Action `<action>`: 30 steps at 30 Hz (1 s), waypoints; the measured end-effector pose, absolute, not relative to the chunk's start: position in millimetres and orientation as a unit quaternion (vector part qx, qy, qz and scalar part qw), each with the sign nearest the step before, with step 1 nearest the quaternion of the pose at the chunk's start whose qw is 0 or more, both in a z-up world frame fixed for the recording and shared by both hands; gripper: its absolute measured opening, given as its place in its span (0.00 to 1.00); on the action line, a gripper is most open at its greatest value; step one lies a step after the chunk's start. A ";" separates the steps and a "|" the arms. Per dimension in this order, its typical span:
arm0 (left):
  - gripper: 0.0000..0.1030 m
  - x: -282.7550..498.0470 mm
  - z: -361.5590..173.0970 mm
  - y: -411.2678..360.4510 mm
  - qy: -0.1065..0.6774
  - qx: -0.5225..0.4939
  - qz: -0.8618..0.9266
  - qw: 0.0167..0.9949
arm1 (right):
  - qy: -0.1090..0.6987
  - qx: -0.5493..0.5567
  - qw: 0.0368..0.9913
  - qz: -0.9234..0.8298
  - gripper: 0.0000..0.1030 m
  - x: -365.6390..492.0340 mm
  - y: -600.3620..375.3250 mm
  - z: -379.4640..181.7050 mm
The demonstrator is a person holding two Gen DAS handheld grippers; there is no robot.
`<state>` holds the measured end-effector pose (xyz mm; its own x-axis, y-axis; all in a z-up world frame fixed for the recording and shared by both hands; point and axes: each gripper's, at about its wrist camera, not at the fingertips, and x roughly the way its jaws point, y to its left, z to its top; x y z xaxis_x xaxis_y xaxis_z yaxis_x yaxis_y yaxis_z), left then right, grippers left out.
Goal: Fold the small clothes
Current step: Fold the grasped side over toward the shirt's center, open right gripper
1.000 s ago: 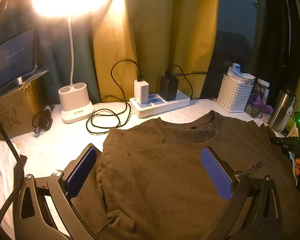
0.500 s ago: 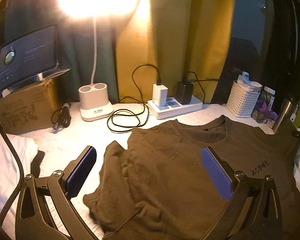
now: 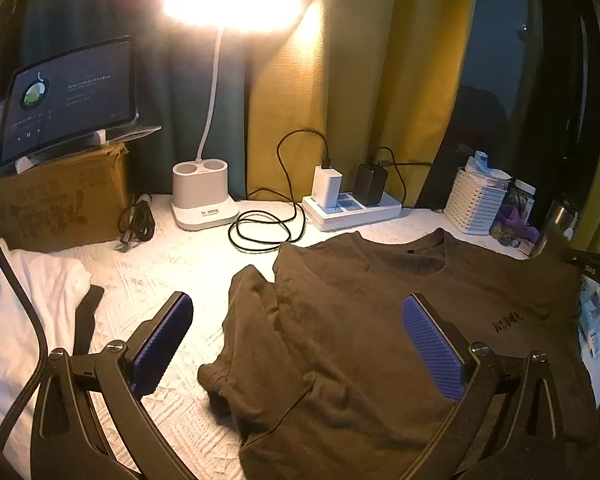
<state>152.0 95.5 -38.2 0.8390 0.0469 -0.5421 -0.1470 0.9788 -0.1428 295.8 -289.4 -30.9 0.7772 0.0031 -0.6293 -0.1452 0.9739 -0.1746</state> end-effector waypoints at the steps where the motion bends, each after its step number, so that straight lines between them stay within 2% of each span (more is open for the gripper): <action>1: 1.00 149.7 -39.4 98.0 0.279 -0.093 0.049 0.954 | 0.335 -0.113 0.934 0.048 0.03 295.1 -277.9 -34.9; 9: 1.00 136.8 -45.0 107.9 0.281 -0.105 0.038 0.953 | 0.375 -0.118 0.915 0.093 0.03 289.2 -226.9 -75.6; 19: 1.00 127.4 -46.2 106.2 0.285 -0.112 0.038 0.951 | 0.436 -0.099 0.883 0.141 0.05 280.1 -209.7 -121.3; 21: 1.00 126.1 -44.9 101.8 0.286 -0.109 0.039 0.951 | 0.438 -0.094 0.881 0.154 0.19 273.7 -211.0 -121.7; 22: 1.00 126.0 -44.5 100.8 0.287 -0.107 0.039 0.951 | 0.439 -0.091 0.880 0.158 0.51 271.9 -212.9 -120.8; 23: 1.00 125.3 -43.6 98.3 0.287 -0.106 0.039 0.951 | 0.437 -0.083 0.880 0.165 0.89 267.9 -216.0 -118.4; 24: 1.00 124.7 -42.5 95.9 0.287 -0.105 0.040 0.951 | 0.430 -0.075 0.884 0.170 0.96 263.5 -219.7 -114.5; 30: 1.00 123.9 -37.3 83.0 0.290 -0.092 0.043 0.952 | 0.394 -0.029 0.904 0.162 0.96 243.1 -268.1 -90.7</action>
